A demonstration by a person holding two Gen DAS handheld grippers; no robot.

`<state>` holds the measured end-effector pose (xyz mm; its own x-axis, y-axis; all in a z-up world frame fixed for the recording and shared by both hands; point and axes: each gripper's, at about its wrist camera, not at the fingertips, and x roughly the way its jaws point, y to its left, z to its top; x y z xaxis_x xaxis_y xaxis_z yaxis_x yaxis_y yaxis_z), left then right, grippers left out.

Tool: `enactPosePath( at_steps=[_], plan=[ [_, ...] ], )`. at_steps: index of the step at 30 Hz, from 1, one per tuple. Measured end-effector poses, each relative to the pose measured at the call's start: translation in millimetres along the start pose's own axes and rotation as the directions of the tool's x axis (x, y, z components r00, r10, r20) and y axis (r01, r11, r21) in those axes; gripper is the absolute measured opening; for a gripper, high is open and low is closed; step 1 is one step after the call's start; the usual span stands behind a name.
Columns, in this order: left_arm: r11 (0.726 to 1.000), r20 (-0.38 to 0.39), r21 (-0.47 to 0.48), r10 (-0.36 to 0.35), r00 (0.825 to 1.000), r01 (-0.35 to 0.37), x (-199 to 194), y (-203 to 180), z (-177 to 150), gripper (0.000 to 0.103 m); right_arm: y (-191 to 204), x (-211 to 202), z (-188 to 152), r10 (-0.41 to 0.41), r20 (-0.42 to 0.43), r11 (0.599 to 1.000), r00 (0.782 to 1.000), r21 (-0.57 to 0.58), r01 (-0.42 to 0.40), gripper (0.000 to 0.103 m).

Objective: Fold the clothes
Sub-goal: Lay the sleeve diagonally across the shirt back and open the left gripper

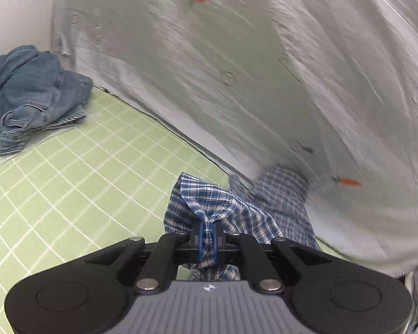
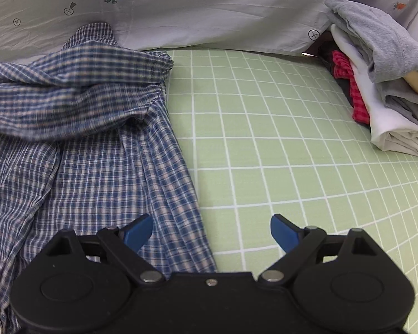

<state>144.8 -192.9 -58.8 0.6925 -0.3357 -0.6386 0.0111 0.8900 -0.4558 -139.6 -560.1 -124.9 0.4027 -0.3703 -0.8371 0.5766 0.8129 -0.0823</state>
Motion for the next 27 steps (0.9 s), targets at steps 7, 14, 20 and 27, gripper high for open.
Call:
enactPosePath(
  at_steps=[7, 14, 20, 27],
  plan=[
    [0.992, -0.056, -0.062, 0.103, 0.993, -0.106, 33, 80, 25, 0.01, 30, 0, -5, -0.063, -0.042, 0.998, 0.997, 0.022, 0.064, 0.092],
    [0.988, -0.144, 0.072, 0.149, 0.978, -0.14, 26, 68, -21, 0.07, 39, -22, -23, -0.077, -0.021, 0.997, 0.997, -0.031, 0.076, 0.092],
    [0.982, -0.206, 0.171, 0.109, 0.973, -0.074, -16, 32, -78, 0.087, 13, -38, -39, -0.021, 0.011, 0.999, 1.0, 0.027, 0.02, 0.092],
    [0.966, -0.246, 0.257, 0.084, 0.966, -0.018, -76, -25, -152, 0.093, -18, -52, -81, 0.085, 0.009, 0.996, 0.996, -0.012, -0.084, 0.092]
  ],
)
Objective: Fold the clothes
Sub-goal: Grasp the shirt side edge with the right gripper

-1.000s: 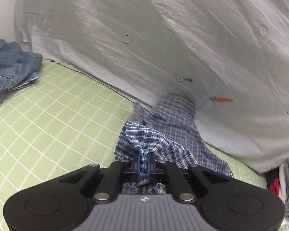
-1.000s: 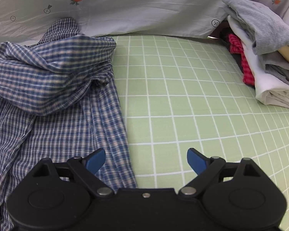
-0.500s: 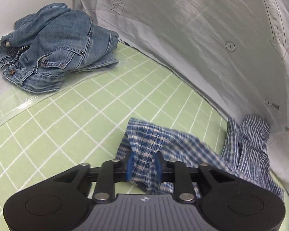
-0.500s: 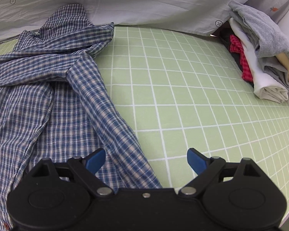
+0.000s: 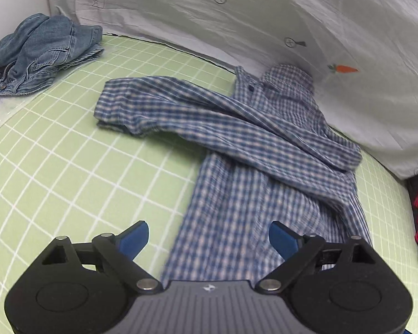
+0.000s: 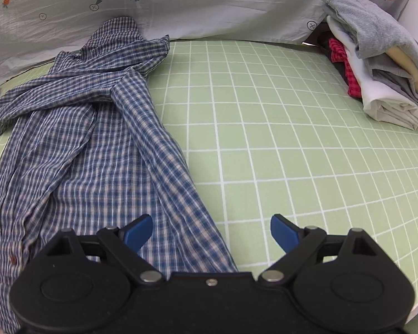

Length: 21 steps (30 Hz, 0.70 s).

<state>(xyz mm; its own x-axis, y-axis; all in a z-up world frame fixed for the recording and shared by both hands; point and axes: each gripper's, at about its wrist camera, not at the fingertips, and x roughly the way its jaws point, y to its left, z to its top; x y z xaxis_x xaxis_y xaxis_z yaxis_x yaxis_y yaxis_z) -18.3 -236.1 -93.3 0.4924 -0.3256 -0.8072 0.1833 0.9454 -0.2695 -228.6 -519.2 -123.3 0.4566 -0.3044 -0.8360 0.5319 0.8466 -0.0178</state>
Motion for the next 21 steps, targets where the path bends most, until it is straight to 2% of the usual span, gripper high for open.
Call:
enactPosePath(
  at_steps=[4, 9, 13, 16, 19, 21],
  plan=[
    [0.999, 0.0, 0.037, 0.007, 1.0, -0.007, -21, -26, -37, 0.093, -17, -6, -27, 0.038, 0.006, 0.998, 0.999, -0.06, -0.037, 0.091],
    [0.996, -0.021, 0.08, 0.043, 0.999, -0.041, -38, -45, -79, 0.093, -31, -4, -53, 0.067, -0.004, 0.991, 0.998, -0.116, -0.067, 0.085],
    [0.992, -0.038, 0.087, 0.091, 0.995, -0.087, -48, -44, -102, 0.093, -28, -2, -62, 0.073, -0.005, 0.986, 0.997, -0.151, -0.073, 0.078],
    [0.992, -0.044, 0.064, 0.115, 0.992, -0.112, -53, -36, -112, 0.093, -24, -6, -68, 0.073, 0.006, 0.978, 0.997, -0.197, -0.07, 0.069],
    [0.991, -0.054, 0.04, 0.132, 0.99, -0.13, -55, -26, -118, 0.093, -23, -11, -71, 0.077, 0.034, 0.975, 0.996, -0.213, -0.068, 0.051],
    [0.991, -0.063, 0.033, 0.13, 0.989, -0.128, -58, -18, -120, 0.093, -22, -15, -71, 0.101, 0.038, 0.978, 0.994, -0.185, -0.092, 0.023]
  ],
)
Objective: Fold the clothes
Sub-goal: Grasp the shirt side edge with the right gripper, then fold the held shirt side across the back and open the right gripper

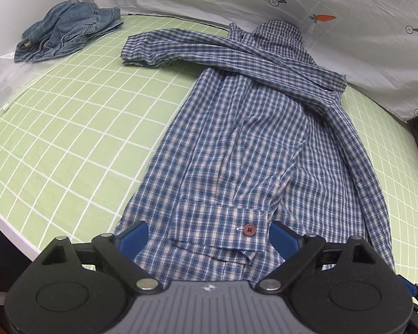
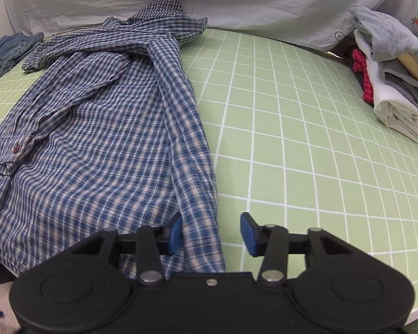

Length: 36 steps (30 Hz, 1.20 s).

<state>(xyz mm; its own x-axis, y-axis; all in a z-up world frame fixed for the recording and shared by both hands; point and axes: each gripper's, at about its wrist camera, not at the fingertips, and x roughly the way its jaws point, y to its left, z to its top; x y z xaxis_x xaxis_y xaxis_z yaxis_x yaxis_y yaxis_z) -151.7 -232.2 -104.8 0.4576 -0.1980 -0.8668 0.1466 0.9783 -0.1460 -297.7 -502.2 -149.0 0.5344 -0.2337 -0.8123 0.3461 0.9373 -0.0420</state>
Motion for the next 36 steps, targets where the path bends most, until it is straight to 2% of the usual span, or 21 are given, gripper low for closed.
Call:
enactPosePath(
  at_steps=[2, 3, 10, 15, 21, 25, 28, 32, 36],
  plan=[
    [1.0, 0.001, 0.006, -0.01, 1.0, 0.01, -2, 10, 2, 0.093, 4, -5, 2, 0.003, 0.016, 1.0, 1.0, 0.031, -0.004, 0.005],
    [1.0, 0.002, 0.013, -0.012, 1.0, 0.012, -2, 15, 5, 0.093, 8, -8, 4, -0.006, 0.027, 0.999, 1.0, 0.043, 0.005, 0.004],
    [0.997, 0.007, 0.068, -0.046, 0.999, 0.046, -7, 58, 36, 0.093, 47, -39, 18, -0.044, 0.102, 0.986, 0.994, 0.165, 0.027, 0.003],
    [0.993, -0.006, 0.077, -0.085, 0.996, 0.085, -4, 93, 59, 0.093, 96, -51, 31, -0.036, 0.126, 0.985, 0.991, 0.171, 0.014, 0.003],
    [0.986, 0.012, 0.142, -0.094, 0.996, 0.091, -9, 130, 75, 0.093, 152, -39, 37, 0.025, 0.122, 0.975, 0.992, 0.215, -0.052, 0.003],
    [0.981, -0.002, 0.183, -0.067, 0.998, 0.066, -5, 158, 74, 0.093, 187, -14, 32, 0.069, 0.091, 0.957, 0.993, 0.275, -0.092, 0.003],
    [0.98, -0.027, 0.194, -0.032, 0.999, 0.037, -1, 177, 69, 0.093, 203, 3, 24, 0.09, 0.05, 0.943, 0.995, 0.318, -0.101, 0.004],
    [0.982, -0.06, 0.19, -0.003, 0.998, 0.015, 1, 198, 65, 0.093, 207, 13, 19, 0.092, 0.018, 0.924, 0.996, 0.37, -0.092, 0.012],
    [0.982, -0.07, 0.186, -0.013, 0.997, 0.026, 3, 201, 69, 0.093, 199, -1, 21, 0.094, 0.052, 0.908, 0.994, 0.405, -0.107, 0.027]
  ],
)
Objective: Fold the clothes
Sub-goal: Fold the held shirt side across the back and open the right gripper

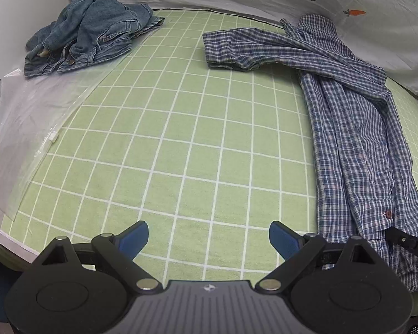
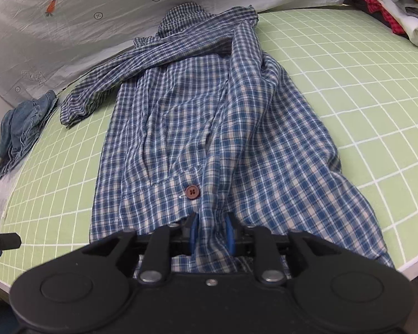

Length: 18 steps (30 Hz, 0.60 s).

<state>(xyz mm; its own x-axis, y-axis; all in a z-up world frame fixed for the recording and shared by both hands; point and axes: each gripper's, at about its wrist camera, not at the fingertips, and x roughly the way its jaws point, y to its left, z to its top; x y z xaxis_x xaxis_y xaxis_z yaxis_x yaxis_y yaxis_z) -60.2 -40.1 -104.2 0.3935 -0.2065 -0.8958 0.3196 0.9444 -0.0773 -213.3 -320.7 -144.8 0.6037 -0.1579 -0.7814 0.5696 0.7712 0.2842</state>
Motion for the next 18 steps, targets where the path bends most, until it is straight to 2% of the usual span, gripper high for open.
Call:
enactPosePath(
  at_steps=[1, 3, 5, 8, 11, 12, 16, 18],
  plan=[
    [1.0, 0.002, 0.001, -0.008, 1.0, 0.008, 0, -1, 1, 0.093, -1, -7, 2, 0.001, 0.026, 1.0, 1.0, 0.004, -0.001, 0.028],
    [1.0, 0.005, 0.012, -0.025, 1.0, 0.024, 1, -6, 3, 0.093, -4, -20, 6, -0.007, 0.08, 1.0, 0.997, 0.018, 0.006, 0.043],
    [0.999, 0.0, 0.029, -0.037, 0.999, 0.037, 5, -13, 4, 0.093, -11, -29, 10, -0.04, 0.128, 0.998, 0.991, 0.046, 0.034, 0.049],
    [0.997, -0.009, 0.052, -0.049, 0.999, 0.05, 9, -21, 4, 0.093, -32, -20, 12, -0.088, 0.086, 0.991, 0.992, 0.111, 0.078, 0.05],
    [0.997, -0.008, 0.059, -0.052, 0.999, 0.053, 10, -25, 6, 0.093, -51, -3, 4, -0.091, 0.02, 0.981, 0.996, 0.174, 0.086, 0.05],
    [0.997, -0.006, 0.056, -0.052, 0.999, 0.052, 10, -26, 8, 0.093, -54, -2, 2, -0.087, 0.024, 0.98, 0.996, 0.181, 0.081, 0.052],
    [0.999, 0.004, 0.027, -0.04, 0.999, 0.04, 13, -31, 17, 0.093, -52, 0, 11, -0.087, 0.012, 0.985, 0.996, 0.153, 0.085, 0.053],
    [0.999, 0.011, 0.007, -0.035, 0.999, 0.035, 14, -36, 23, 0.093, -50, 0, 21, -0.09, 0.022, 0.989, 0.996, 0.121, 0.087, 0.057]
  ],
)
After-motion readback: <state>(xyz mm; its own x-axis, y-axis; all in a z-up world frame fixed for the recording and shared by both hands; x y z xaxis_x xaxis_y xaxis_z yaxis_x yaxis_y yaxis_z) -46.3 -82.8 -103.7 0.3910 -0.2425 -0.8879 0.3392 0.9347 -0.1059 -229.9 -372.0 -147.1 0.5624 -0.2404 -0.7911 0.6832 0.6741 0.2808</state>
